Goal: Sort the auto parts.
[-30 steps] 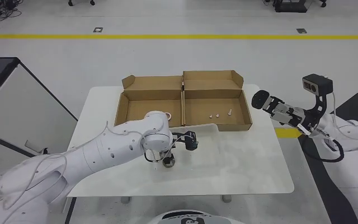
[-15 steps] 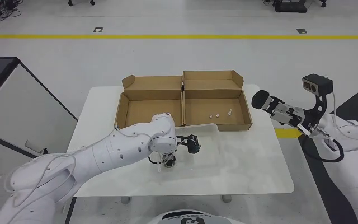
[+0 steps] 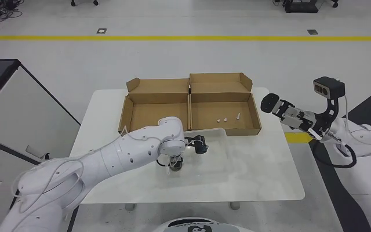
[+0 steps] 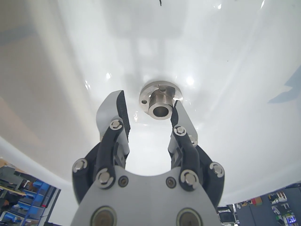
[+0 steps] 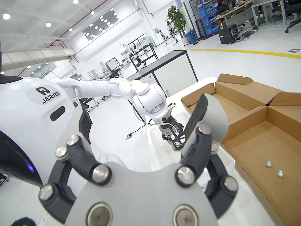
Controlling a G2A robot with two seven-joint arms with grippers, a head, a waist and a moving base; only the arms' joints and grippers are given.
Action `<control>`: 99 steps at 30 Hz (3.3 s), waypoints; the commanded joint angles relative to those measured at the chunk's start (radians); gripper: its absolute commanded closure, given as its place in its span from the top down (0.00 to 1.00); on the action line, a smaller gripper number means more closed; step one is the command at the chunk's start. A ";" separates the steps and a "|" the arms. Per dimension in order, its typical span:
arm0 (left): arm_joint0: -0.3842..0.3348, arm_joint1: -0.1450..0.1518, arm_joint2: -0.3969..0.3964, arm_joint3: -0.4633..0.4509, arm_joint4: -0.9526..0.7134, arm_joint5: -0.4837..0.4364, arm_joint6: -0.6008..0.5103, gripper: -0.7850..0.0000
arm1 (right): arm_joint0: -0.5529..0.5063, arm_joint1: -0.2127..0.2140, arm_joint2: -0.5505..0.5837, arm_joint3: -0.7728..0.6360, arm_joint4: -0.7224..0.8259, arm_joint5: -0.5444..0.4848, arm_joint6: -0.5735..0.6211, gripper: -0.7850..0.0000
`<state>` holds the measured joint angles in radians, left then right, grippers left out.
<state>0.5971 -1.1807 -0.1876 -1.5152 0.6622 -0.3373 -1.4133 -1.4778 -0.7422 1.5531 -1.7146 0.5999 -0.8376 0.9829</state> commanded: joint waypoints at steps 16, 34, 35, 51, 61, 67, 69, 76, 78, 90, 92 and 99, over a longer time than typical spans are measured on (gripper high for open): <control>0.032 0.013 -0.047 -0.026 -0.007 0.003 -0.040 0.49 | 0.000 0.000 0.000 0.000 0.000 0.000 0.000 1.00; 0.065 0.017 -0.071 -0.004 -0.005 -0.035 -0.033 0.40 | 0.000 0.000 0.000 0.000 0.000 0.000 0.000 1.00; 0.066 0.016 -0.073 -0.004 -0.004 -0.034 -0.033 0.40 | 0.000 0.000 0.000 0.000 0.000 0.000 0.000 1.00; 0.070 0.006 -0.072 0.016 -0.004 -0.038 -0.031 0.39 | 0.000 0.000 0.000 0.000 0.000 0.000 0.000 1.00; 0.069 -0.007 -0.068 0.045 0.002 -0.046 -0.010 0.00 | 0.000 0.000 0.000 0.000 0.000 0.000 0.000 1.00; 0.060 0.000 -0.107 0.010 -0.049 -0.046 -0.021 0.00 | 0.000 0.000 0.000 0.000 0.000 0.000 0.000 1.00; 0.052 0.007 -0.122 -0.019 -0.068 -0.037 -0.032 0.00 | 0.000 0.000 0.000 0.000 0.000 0.000 0.000 1.00; 0.015 0.044 -0.169 -0.143 -0.156 -0.004 -0.065 0.00 | 0.000 0.000 0.000 0.000 0.000 0.000 0.000 1.00; 0.010 0.055 -0.179 -0.169 -0.187 -0.010 -0.059 0.00 | 0.000 0.000 0.000 0.000 0.000 0.000 0.000 1.00; 0.016 0.063 -0.184 -0.163 -0.190 -0.008 -0.041 0.00 | 0.000 0.000 0.000 0.000 0.000 0.000 0.000 1.00; 0.027 0.073 -0.220 -0.152 -0.214 0.007 -0.004 0.00 | 0.000 0.000 0.000 0.000 0.000 0.000 0.000 1.00; 0.123 0.150 -0.444 -0.141 -0.505 -0.110 0.100 0.00 | 0.000 0.000 0.000 0.000 0.000 0.000 0.000 1.00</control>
<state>0.7032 -1.0415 -0.5984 -1.6561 0.2051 -0.4249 -1.3227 -1.4778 -0.7422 1.5531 -1.7146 0.5999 -0.8376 0.9829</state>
